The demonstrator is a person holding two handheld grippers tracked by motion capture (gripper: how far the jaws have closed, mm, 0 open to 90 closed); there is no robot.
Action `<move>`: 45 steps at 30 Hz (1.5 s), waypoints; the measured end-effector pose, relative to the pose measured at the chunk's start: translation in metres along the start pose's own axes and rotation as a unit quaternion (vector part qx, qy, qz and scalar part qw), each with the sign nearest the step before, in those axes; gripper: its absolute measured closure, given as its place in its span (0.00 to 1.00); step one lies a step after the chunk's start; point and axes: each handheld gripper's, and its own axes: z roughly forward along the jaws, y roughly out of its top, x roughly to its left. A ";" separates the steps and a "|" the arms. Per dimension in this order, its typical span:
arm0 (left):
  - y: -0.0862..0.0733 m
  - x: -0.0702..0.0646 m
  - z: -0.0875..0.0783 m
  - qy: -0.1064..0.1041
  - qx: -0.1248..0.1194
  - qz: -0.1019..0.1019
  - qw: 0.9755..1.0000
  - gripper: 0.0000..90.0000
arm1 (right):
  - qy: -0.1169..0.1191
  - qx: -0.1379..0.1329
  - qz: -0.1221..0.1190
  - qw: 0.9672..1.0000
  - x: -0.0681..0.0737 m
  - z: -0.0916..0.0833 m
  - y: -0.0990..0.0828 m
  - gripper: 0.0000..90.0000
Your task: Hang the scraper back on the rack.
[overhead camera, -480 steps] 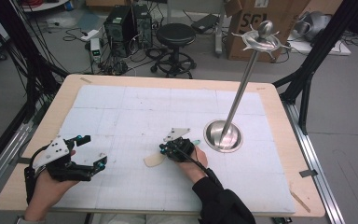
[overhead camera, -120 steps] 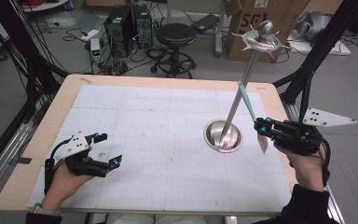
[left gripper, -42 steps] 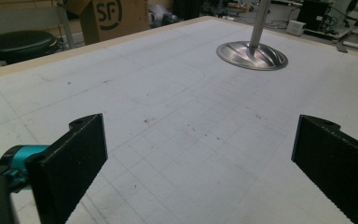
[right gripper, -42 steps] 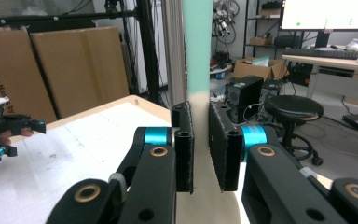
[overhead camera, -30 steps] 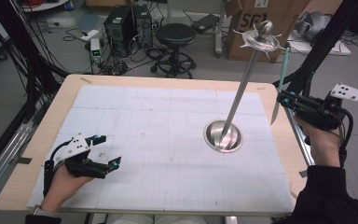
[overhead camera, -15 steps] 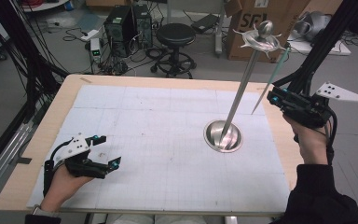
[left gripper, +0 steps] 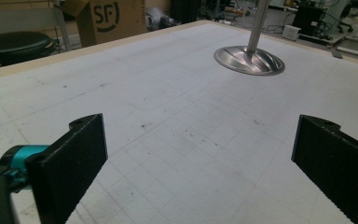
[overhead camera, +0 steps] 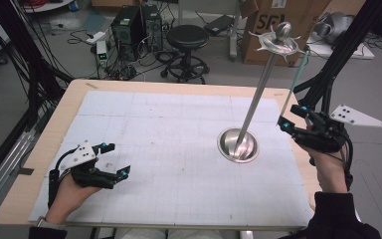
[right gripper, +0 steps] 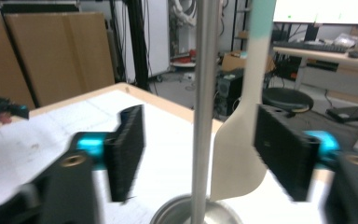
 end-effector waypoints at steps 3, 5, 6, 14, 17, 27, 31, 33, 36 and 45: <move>0.001 0.002 0.002 -0.003 -0.009 -0.005 1.000 0.04 | -0.008 0.019 0.006 1.000 0.007 0.001 -0.006 0.12; 0.003 0.002 0.003 -0.008 -0.014 -0.006 1.000 0.04 | -0.012 0.028 0.001 1.000 0.012 0.001 -0.010 0.09; 0.004 0.001 0.004 -0.010 -0.017 -0.007 1.000 0.04 | -0.014 0.032 -0.004 0.999 0.015 0.001 -0.012 0.03; 0.006 -0.002 0.014 -0.026 -0.021 -0.005 0.999 0.04 | 0.014 0.072 -0.041 0.996 0.047 0.014 -0.026 0.00; 0.007 -0.003 0.015 -0.031 -0.023 -0.002 0.999 0.04 | 0.028 0.057 -0.039 0.997 0.057 0.020 -0.033 0.00; 0.009 -0.005 0.010 -0.049 -0.040 0.000 0.998 0.04 | 0.036 0.014 -0.017 0.999 0.071 0.050 -0.072 0.01; 0.009 -0.006 0.009 -0.059 -0.045 0.004 0.997 0.04 | 0.029 -0.009 0.004 1.000 0.073 0.054 -0.083 0.01; 0.009 -0.007 0.008 -0.059 -0.045 0.004 0.997 0.04 | 0.019 -0.014 0.010 1.000 0.075 0.056 -0.089 0.01; 0.009 -0.007 0.008 -0.058 -0.046 0.005 0.997 0.04 | 0.010 0.005 0.012 1.000 0.078 0.062 -0.106 0.01; 0.004 -0.002 0.008 -0.049 -0.040 -0.002 0.998 0.04 | -0.017 0.062 0.023 0.998 0.074 0.073 -0.149 0.01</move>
